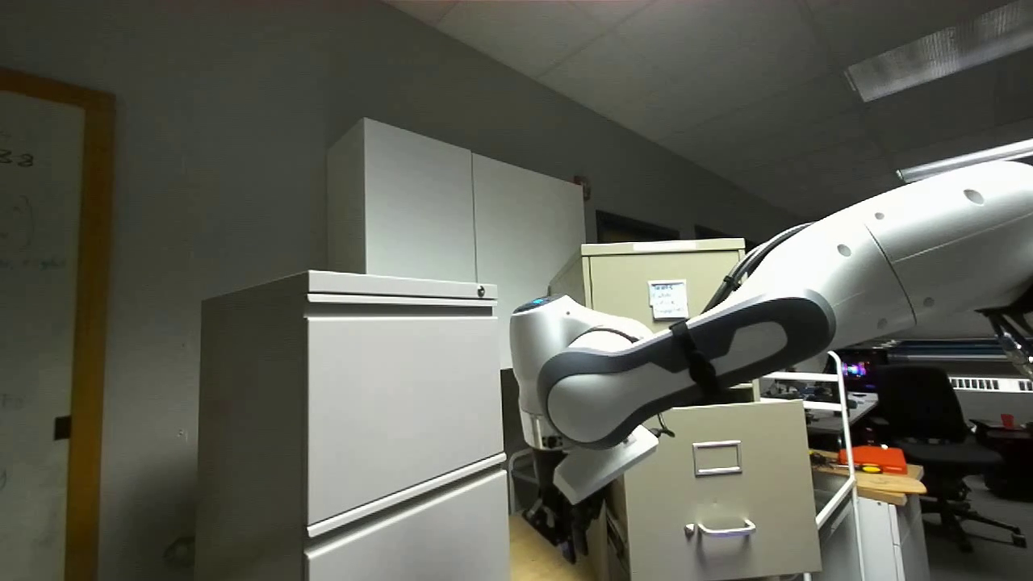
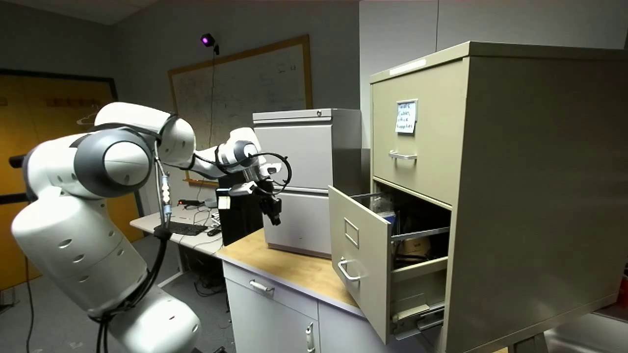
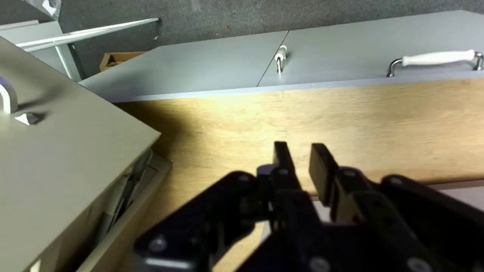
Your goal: Close the bottom drawer on the right
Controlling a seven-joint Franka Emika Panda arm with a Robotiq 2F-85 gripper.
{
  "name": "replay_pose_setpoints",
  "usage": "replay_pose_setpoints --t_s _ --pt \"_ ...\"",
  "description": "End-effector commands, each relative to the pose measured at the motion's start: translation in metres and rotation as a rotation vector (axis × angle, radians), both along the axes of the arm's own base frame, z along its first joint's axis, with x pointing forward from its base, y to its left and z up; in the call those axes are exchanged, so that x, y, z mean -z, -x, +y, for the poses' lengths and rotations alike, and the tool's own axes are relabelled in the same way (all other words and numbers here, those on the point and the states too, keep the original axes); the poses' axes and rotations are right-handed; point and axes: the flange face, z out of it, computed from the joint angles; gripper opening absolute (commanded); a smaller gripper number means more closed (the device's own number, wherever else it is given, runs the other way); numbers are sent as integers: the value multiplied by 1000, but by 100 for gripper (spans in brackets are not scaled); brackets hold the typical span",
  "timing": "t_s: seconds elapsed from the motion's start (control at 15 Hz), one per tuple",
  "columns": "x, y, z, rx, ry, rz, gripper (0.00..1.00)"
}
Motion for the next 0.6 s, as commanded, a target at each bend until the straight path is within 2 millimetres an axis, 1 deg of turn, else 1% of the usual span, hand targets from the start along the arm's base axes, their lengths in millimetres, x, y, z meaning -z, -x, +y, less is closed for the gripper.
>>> replay_pose_setpoints --t_s 0.0,0.33,0.53 --pt "9 -2 -40 129 3 -38 0" --pt "35 -9 -102 311 -9 -57 0" --pt "43 -12 -134 426 -18 -102 0"
